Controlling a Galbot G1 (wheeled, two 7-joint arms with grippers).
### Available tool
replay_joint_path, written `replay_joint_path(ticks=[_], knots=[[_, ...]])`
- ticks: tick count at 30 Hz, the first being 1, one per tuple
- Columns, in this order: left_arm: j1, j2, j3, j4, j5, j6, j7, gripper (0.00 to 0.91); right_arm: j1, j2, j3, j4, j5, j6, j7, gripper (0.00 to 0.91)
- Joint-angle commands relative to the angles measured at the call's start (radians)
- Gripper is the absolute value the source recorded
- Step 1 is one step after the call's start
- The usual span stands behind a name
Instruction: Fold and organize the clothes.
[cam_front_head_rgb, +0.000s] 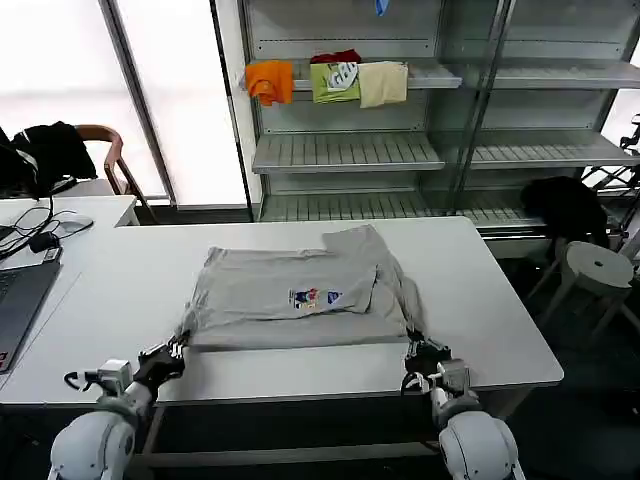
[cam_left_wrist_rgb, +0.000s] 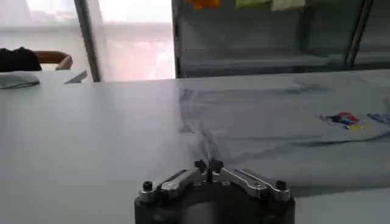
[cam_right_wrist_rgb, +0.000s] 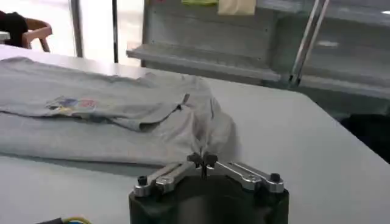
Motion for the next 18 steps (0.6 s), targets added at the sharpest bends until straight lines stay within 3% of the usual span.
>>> replay_joint_path(ticks=[1, 4, 5, 6, 7, 18], knots=[[0.176, -0.013, -0.071, -0.116, -0.035, -0.003, -0.045, 0.0, -0.119, -0.017, -0.006, 0.086, 0.0, -0.001, 0.002, 0.0], [0.179, -0.018, -0.073, -0.122, -0.034, -0.005, -0.045, 0.05, -0.126, -0.018, -0.019, 0.091, -0.004, -0.001, 0.001, 0.0], [0.181, -0.021, -0.073, -0.13, -0.035, -0.005, -0.045, 0.363, -0.131, -0.017, -0.028, 0.095, -0.017, -0.001, -0.005, 0.0], [0.184, -0.023, -0.072, -0.139, -0.036, -0.003, -0.051, 0.907, -0.142, -0.016, -0.034, 0.103, -0.03, -0.002, -0.015, 0.725], [0.185, -0.025, -0.072, -0.143, -0.036, -0.002, -0.052, 0.907, -0.149, -0.016, -0.038, 0.108, -0.033, -0.002, -0.016, 0.907], [0.148, -0.064, -0.105, -0.255, -0.04, 0.009, -0.075, 0.907, -0.162, 0.0, 0.0, 0.223, -0.095, 0.0, 0.038, 0.907]])
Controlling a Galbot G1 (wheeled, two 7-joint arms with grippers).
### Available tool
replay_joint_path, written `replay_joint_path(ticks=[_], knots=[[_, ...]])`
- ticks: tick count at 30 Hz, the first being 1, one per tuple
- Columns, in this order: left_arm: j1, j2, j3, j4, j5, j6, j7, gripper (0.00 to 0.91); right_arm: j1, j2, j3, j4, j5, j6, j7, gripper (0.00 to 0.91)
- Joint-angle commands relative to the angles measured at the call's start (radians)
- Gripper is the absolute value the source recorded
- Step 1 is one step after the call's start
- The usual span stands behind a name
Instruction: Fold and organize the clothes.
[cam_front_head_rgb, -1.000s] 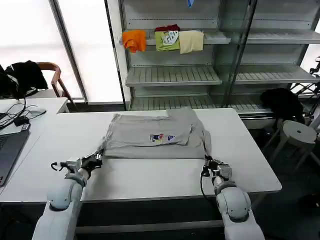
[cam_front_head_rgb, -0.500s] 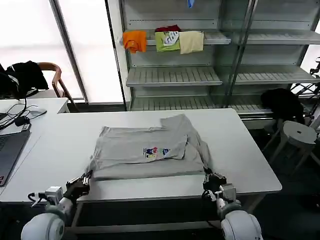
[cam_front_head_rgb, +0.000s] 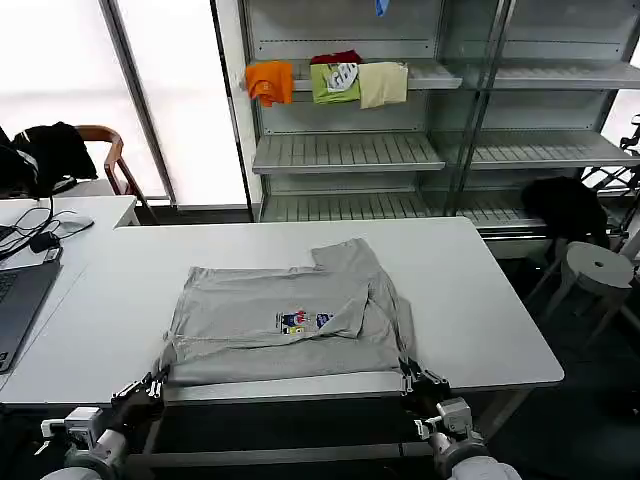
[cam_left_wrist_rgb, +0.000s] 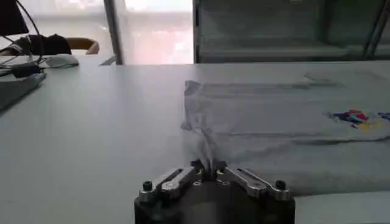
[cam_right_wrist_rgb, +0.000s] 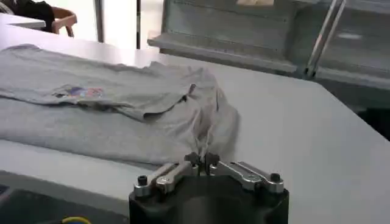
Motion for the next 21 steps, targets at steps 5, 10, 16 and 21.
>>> replay_joint_path(ticks=[5, 10, 16, 21], knots=[[-0.154, -0.01, -0.108, -0.106, -0.005, 0.013, 0.007, 0.907, 0.062, 0.002, 0.039, 0.107, -0.094, 0.002, 0.015, 0.907], [-0.352, 0.033, -0.015, 0.009, 0.001, 0.013, 0.091, 0.907, 0.31, 0.024, -0.02, -0.038, -0.059, -0.004, 0.01, 0.907], [-0.643, 0.076, 0.171, 0.336, 0.031, 0.014, 0.157, 0.907, 0.757, 0.171, -0.098, -0.543, -0.055, -0.002, 0.009, 0.907], [-0.808, 0.065, 0.225, 0.569, 0.056, 0.013, 0.157, 0.907, 0.986, 0.285, -0.04, -0.899, -0.073, 0.007, -0.003, 0.907]])
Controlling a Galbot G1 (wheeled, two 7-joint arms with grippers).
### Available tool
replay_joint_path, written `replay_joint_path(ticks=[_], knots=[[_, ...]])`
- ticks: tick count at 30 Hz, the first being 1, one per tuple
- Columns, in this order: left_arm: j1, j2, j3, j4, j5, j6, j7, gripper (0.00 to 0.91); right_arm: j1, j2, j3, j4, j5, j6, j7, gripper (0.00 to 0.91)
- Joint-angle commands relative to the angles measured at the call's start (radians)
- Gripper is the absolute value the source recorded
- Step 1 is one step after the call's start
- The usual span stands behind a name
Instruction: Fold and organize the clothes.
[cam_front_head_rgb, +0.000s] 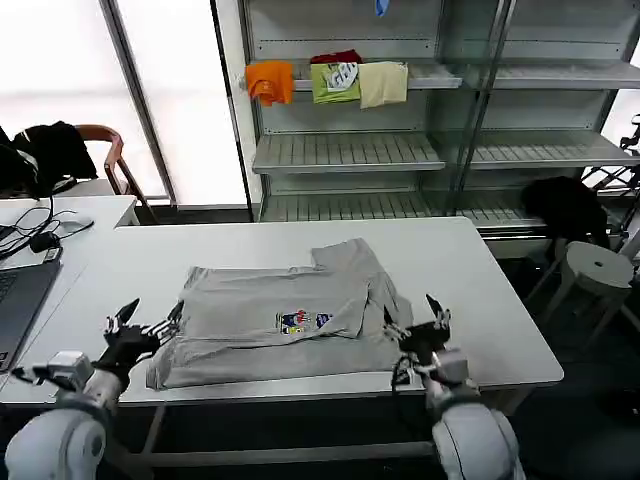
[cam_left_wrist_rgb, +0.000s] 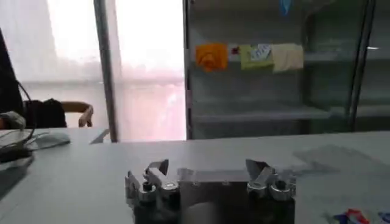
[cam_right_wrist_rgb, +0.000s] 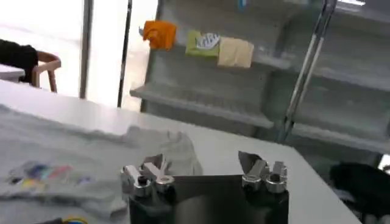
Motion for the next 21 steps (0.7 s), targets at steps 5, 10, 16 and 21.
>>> replay_joint_path(ticks=[5, 10, 16, 21], knots=[[-0.435, 0.0, 0.148, 0.505, 0.116, -0.007, 0.08, 0.907, 0.607, 0.169, 0.056, -0.896, -0.094, 0.164, 0.001, 0.907], [-0.471, -0.013, 0.144, 0.607, 0.189, -0.026, 0.105, 0.907, 0.641, 0.169, 0.071, -1.014, -0.019, 0.234, -0.013, 0.907], [-0.474, -0.033, 0.137, 0.664, 0.23, -0.046, 0.112, 0.907, 0.645, 0.169, 0.052, -1.053, 0.106, 0.251, -0.081, 0.907], [-0.474, -0.046, 0.132, 0.681, 0.263, -0.057, 0.114, 0.907, 0.668, 0.169, 0.036, -1.1, 0.119, 0.251, -0.105, 0.907]])
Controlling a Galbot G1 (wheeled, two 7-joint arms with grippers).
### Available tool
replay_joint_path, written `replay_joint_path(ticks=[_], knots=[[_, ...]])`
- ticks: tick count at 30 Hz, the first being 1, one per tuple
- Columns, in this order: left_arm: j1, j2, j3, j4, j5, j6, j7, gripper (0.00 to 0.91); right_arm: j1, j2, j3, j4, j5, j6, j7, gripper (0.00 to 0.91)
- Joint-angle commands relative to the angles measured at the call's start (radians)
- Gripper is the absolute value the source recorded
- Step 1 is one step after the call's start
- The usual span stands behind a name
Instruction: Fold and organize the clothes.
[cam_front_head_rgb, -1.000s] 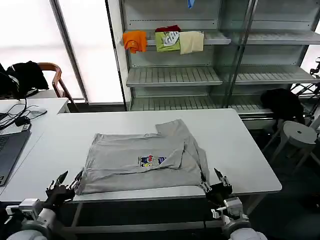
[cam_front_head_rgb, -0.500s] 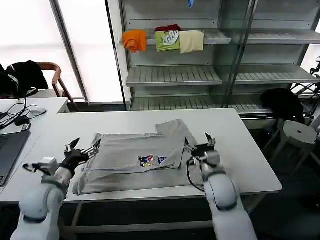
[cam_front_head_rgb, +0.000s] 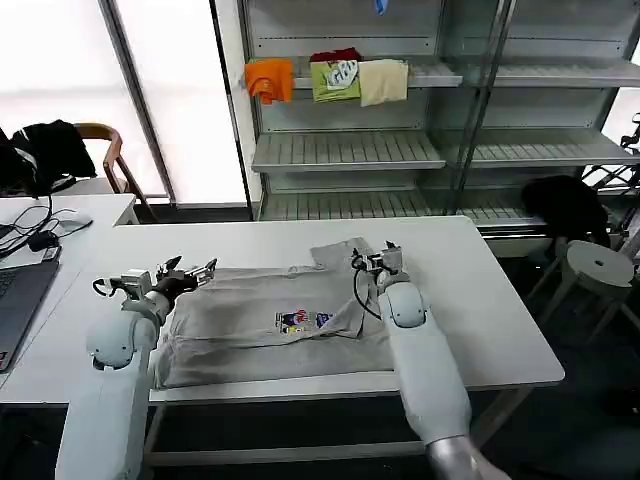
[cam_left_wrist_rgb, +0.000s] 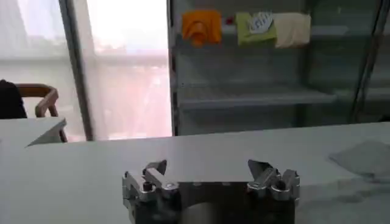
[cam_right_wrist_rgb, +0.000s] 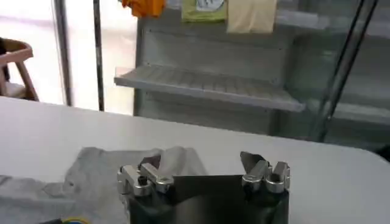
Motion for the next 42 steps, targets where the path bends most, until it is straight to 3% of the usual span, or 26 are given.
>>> replay_joint_path(ticks=[1, 15, 16, 17, 19, 20, 21, 23, 25, 26, 27, 29, 42], knots=[[-0.078, -0.012, 0.021, 0.136, 0.074, -0.011, 0.018, 0.907, 0.121, 0.049, 0.002, -0.206, 0.079, 0.056, -0.043, 0.907], [-0.13, 0.007, 0.018, 0.254, 0.153, 0.008, 0.003, 0.907, 0.128, 0.049, 0.016, -0.242, 0.105, 0.059, -0.036, 0.907], [-0.132, 0.006, 0.017, 0.259, 0.158, 0.007, 0.005, 0.877, 0.127, 0.049, 0.013, -0.243, 0.103, 0.059, -0.036, 0.907], [-0.135, 0.004, 0.016, 0.268, 0.16, 0.006, 0.005, 0.766, 0.125, 0.049, 0.01, -0.243, 0.101, 0.059, -0.036, 0.907], [-0.139, 0.0, 0.017, 0.279, 0.163, 0.004, 0.005, 0.645, 0.122, 0.049, 0.007, -0.242, 0.096, 0.058, -0.036, 0.897], [-0.144, -0.002, 0.015, 0.285, 0.167, 0.004, 0.006, 0.554, 0.119, 0.049, 0.006, -0.24, 0.094, 0.058, -0.036, 0.867], [-0.145, -0.004, 0.014, 0.289, 0.17, 0.003, 0.007, 0.544, 0.118, 0.049, 0.004, -0.239, 0.091, 0.057, -0.036, 0.836], [-0.148, -0.005, 0.014, 0.298, 0.173, 0.003, 0.009, 0.373, 0.114, 0.049, -0.002, -0.235, 0.084, 0.055, -0.038, 0.796], [-0.148, -0.005, 0.014, 0.302, 0.174, 0.004, 0.01, 0.322, 0.111, 0.049, -0.007, -0.229, 0.078, 0.052, -0.039, 0.695], [-0.148, -0.006, 0.012, 0.304, 0.174, 0.004, 0.011, 0.252, 0.11, 0.049, -0.008, -0.227, 0.074, 0.051, -0.039, 0.504], [-0.148, -0.006, 0.012, 0.306, 0.174, 0.004, 0.012, 0.151, 0.109, 0.049, -0.009, -0.227, 0.072, 0.051, -0.04, 0.222], [-0.146, -0.008, 0.009, 0.305, 0.17, 0.005, 0.016, 0.02, 0.106, 0.049, -0.01, -0.225, 0.067, 0.05, -0.043, 0.0], [-0.127, -0.01, 0.002, 0.283, 0.108, 0.01, 0.049, 0.01, 0.058, 0.049, -0.013, -0.116, 0.066, 0.03, -0.068, 0.0]])
